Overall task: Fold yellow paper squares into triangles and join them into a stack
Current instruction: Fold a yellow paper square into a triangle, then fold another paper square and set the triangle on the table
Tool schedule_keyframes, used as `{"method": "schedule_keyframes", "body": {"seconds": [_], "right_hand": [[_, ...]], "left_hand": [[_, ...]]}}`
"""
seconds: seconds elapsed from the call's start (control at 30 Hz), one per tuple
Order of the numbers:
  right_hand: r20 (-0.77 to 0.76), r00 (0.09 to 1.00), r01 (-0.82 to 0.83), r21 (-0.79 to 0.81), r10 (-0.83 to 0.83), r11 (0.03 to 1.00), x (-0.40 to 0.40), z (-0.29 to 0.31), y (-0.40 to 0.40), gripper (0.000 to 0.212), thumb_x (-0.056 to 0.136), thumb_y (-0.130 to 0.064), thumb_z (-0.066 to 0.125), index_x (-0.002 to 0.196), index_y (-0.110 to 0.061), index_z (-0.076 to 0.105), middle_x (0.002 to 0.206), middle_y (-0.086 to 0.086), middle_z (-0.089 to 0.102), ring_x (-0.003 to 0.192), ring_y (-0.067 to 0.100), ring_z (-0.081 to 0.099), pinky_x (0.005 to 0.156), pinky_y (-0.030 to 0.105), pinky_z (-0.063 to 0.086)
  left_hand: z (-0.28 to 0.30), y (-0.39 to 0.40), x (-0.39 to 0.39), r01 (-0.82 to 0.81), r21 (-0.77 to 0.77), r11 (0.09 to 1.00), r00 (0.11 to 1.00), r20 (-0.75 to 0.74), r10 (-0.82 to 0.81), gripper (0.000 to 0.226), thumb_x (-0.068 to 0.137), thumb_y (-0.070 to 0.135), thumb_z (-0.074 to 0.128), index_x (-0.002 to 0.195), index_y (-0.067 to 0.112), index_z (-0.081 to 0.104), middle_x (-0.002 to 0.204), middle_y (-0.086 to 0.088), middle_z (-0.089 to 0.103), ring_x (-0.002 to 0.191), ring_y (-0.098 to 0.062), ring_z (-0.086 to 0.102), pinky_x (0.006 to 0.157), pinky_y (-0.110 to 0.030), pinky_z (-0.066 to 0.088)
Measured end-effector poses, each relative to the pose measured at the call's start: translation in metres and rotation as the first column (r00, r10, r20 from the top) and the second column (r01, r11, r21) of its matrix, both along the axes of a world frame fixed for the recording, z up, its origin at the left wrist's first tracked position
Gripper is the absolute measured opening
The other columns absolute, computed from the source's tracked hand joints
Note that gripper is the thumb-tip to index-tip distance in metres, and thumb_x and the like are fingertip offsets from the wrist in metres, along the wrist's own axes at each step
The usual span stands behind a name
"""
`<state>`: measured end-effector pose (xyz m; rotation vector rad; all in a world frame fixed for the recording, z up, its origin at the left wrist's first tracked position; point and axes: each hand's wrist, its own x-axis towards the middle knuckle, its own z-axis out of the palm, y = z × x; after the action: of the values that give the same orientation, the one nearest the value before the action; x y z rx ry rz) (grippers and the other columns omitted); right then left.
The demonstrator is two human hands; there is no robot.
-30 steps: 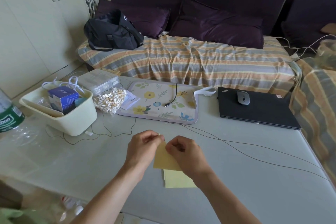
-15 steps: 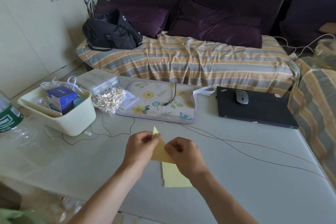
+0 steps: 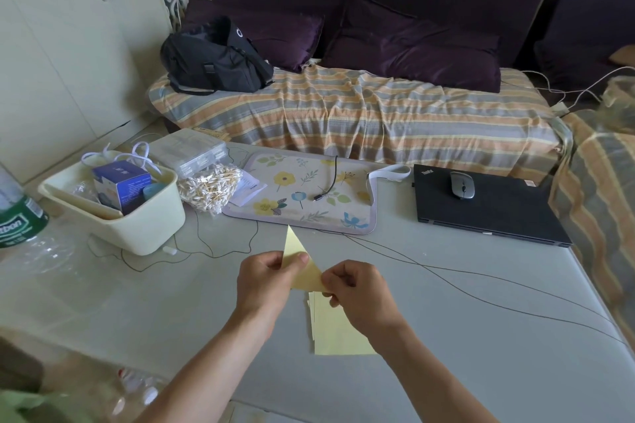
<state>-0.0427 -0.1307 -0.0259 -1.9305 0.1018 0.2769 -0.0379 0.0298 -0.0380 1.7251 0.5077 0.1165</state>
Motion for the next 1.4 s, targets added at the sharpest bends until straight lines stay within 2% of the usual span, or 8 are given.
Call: {"method": "schedule_keyframes", "body": {"seconds": [0.17,0.4,0.6,0.67,0.77,0.93,1.17,1.4], "right_hand": [[-0.033,0.999,-0.029,0.016,0.029,0.999,0.003,0.001,-0.001,0.014,0.090,-0.016,0.066,0.079,-0.017,0.074,0.071,-0.003,0.075,0.062,0.007,0.067,0.069,0.024,0.053],[-0.073,0.997,-0.012,-0.043,0.009,0.999,0.010,-0.010,0.001,0.014,0.090,-0.015,0.064,0.079,-0.015,0.072,0.071,-0.002,0.075,0.056,0.006,0.063,0.050,0.017,0.041],[-0.156,0.968,0.189,-0.061,-0.196,0.980,0.029,-0.035,0.001,0.014,0.087,-0.012,0.064,0.079,-0.013,0.075,0.068,-0.001,0.075,0.058,0.007,0.068,0.046,0.014,0.040],[-0.158,0.956,0.241,-0.069,-0.249,0.968,0.034,-0.044,0.007,0.015,0.088,-0.014,0.063,0.079,-0.016,0.075,0.065,-0.003,0.075,0.064,0.010,0.072,0.047,0.016,0.041],[-0.110,0.948,0.294,-0.066,-0.300,0.954,0.043,-0.051,0.016,0.016,0.089,-0.013,0.063,0.081,-0.017,0.075,0.063,-0.005,0.074,0.070,0.011,0.073,0.042,0.011,0.037],[-0.021,0.961,0.275,-0.061,-0.276,0.960,0.055,-0.054,0.021,0.025,0.093,-0.012,0.060,0.113,-0.023,0.069,0.098,-0.005,0.078,0.068,-0.012,0.065,0.059,0.014,0.044],[0.137,0.991,0.061,-0.474,0.005,0.879,0.039,-0.068,0.007,0.033,0.089,-0.007,0.060,0.118,-0.018,0.071,0.118,0.005,0.068,0.107,0.024,0.061,0.081,0.029,0.049],[-0.009,0.965,-0.170,-0.785,0.263,0.596,0.003,-0.063,-0.003,0.046,0.097,-0.043,0.057,0.134,-0.016,0.051,0.136,0.001,0.046,0.127,0.022,0.042,0.102,0.031,0.042]], "left_hand": [[-0.002,0.006,0.003,-0.043,-0.013,0.999,0.999,0.007,0.043,0.035,0.082,0.033,0.080,0.074,0.000,0.069,0.063,-0.001,0.051,0.063,-0.017,0.044,0.066,-0.032,0.038],[-0.006,0.005,0.001,-0.044,-0.075,0.996,0.998,-0.050,0.040,0.028,0.087,0.028,0.078,0.075,0.004,0.072,0.070,-0.003,0.062,0.067,-0.019,0.052,0.068,-0.030,0.043],[-0.015,0.003,-0.007,0.074,-0.079,0.994,0.936,-0.338,-0.096,0.017,0.075,0.015,0.069,0.065,0.015,0.056,0.062,-0.008,0.051,0.064,-0.022,0.049,0.079,-0.049,0.058],[-0.023,0.000,-0.013,0.197,-0.024,0.980,0.910,-0.368,-0.192,0.015,0.059,0.012,0.051,0.059,0.022,0.039,0.063,-0.003,0.034,0.067,-0.021,0.035,0.074,-0.036,0.022],[-0.042,0.006,-0.016,0.296,0.038,0.954,0.881,-0.396,-0.258,0.017,0.060,0.013,0.044,0.065,0.026,0.037,0.073,0.002,0.032,0.074,-0.017,0.030,0.072,-0.033,0.026],[-0.043,0.016,-0.016,0.215,-0.016,0.977,0.887,-0.416,-0.202,0.018,0.068,0.013,0.052,0.072,0.031,0.049,0.089,0.002,0.051,0.076,-0.013,0.047,0.077,-0.029,0.037],[-0.048,0.015,-0.013,0.207,-0.029,0.978,0.874,-0.444,-0.198,0.037,0.089,0.009,0.059,0.124,0.018,0.065,0.121,-0.001,0.066,0.107,-0.022,0.066,0.101,-0.036,0.054],[-0.039,0.009,-0.014,0.252,-0.008,0.968,0.871,-0.434,-0.230,0.022,0.075,0.008,0.057,0.084,0.027,0.062,0.088,0.002,0.058,0.082,-0.023,0.058,0.080,-0.031,0.048]]}}
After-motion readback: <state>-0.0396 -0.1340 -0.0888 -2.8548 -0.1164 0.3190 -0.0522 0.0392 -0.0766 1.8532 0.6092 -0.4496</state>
